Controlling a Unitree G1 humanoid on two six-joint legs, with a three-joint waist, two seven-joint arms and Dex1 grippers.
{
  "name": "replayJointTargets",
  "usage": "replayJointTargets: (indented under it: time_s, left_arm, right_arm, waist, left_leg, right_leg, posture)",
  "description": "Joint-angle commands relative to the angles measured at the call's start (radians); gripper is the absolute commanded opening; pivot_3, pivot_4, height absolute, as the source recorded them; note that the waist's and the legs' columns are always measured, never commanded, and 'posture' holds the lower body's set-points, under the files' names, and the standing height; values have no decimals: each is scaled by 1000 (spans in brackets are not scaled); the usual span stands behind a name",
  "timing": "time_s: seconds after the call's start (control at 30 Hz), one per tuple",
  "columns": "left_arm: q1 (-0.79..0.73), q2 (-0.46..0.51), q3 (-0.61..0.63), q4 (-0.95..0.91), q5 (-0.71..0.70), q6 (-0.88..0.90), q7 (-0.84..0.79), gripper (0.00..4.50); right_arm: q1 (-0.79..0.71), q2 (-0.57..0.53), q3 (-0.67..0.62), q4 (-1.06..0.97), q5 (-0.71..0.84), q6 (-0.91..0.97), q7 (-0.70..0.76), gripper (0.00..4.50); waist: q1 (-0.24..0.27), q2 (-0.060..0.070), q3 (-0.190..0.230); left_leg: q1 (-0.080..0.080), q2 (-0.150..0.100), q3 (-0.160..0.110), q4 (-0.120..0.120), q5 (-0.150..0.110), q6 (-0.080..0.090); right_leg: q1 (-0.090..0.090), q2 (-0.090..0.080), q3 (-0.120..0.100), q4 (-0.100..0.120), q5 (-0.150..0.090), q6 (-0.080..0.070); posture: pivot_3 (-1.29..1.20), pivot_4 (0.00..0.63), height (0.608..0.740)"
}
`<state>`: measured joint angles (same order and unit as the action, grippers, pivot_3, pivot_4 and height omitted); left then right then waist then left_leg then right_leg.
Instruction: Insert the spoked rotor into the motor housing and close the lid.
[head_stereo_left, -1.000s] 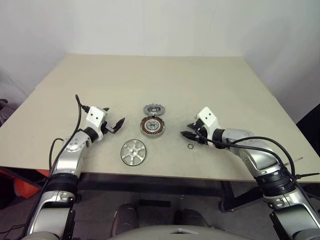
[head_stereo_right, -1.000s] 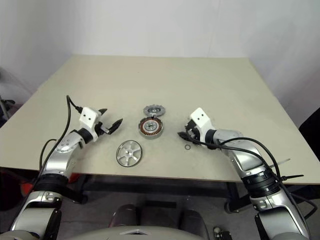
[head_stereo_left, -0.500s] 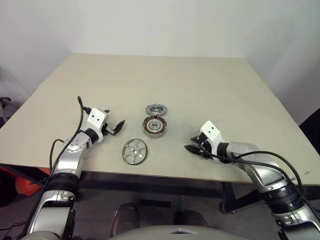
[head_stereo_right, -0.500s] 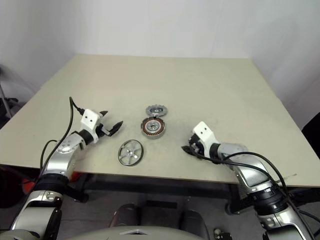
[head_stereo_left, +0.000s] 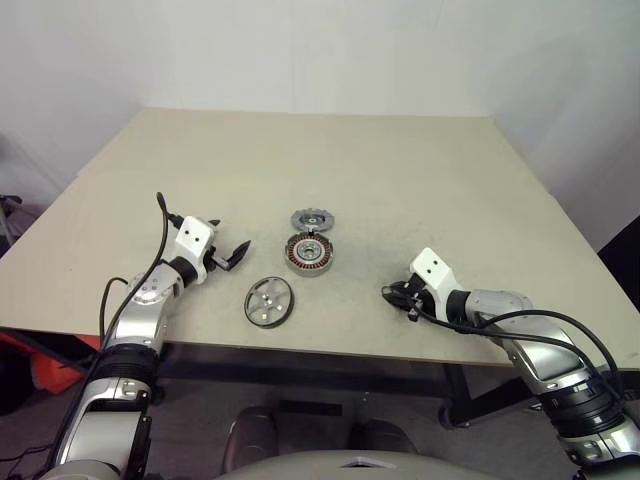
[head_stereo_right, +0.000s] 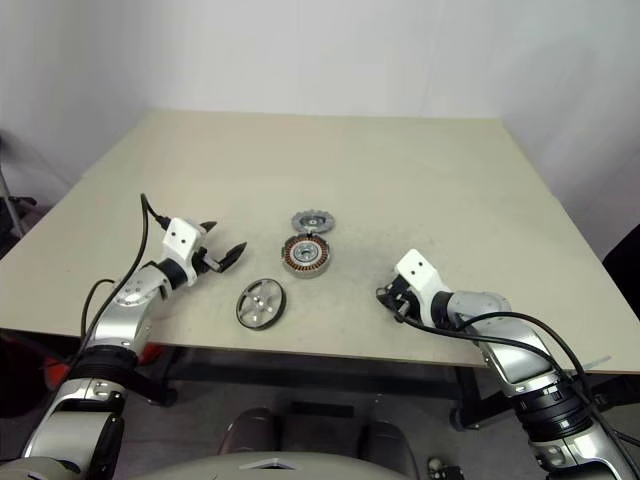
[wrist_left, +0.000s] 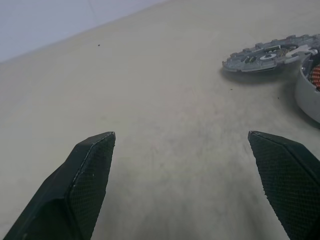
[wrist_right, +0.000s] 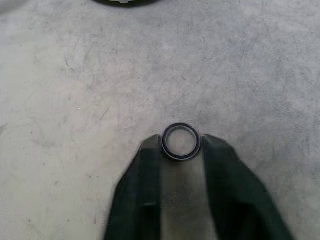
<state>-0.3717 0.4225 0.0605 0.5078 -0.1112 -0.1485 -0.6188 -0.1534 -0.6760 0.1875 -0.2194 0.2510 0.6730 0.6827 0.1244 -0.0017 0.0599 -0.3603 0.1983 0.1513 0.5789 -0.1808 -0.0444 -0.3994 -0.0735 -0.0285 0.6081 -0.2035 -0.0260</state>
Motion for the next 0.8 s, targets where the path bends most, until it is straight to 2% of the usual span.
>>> replayJointTargets:
  time_s: [0.03, 0.17, 0.3, 0.77, 0.8]
  left_arm:
    - [-17, 19, 16, -7, -2, -23, 2, 4500]
    - [-14, 19, 16, -10, -2, -23, 5, 4500]
    - [-7, 18, 15, -16, -2, -22, 7, 4500]
    - [-7, 15, 14, -15, 0, -22, 11, 4500]
    - [-6, 16, 15, -15, 0, -23, 11, 4500]
  right_arm:
    - [-10, 3, -5, 4, -7, 17, 8, 660]
    - [-11, -1, -15, -17, 9, 22, 32, 660]
    - [31, -37, -13, -128, 64, -7, 137, 660]
    - [-3, 22, 59, -53, -11, 22, 100, 660]
    - [-1, 16, 52, -68, 6, 26, 122, 1010]
  waist:
    - [0, 0, 0]
    - [0, 0, 0]
    - [1, 0, 0]
    - [-2, 0, 0]
    - [-2, 0, 0]
  left_leg:
    - [0, 0, 0, 0, 0, 0]
    - [1, 0, 0, 0, 0, 0]
    - [1, 0, 0, -1, 0, 1]
    - [2, 0, 0, 0, -1, 2]
    - [3, 0, 0, 0, -1, 2]
  right_leg:
    - [0, 0, 0, 0, 0, 0]
    - [1, 0, 0, 0, 0, 0]
    - [1, 0, 0, 0, 0, 0]
    - [2, 0, 0, -1, 0, 0]
    - [2, 0, 0, -1, 0, 0]
  posture:
    - [0, 0, 740]
    - [0, 0, 740]
    - [0, 0, 740]
    - [0, 0, 740]
    - [0, 0, 740]
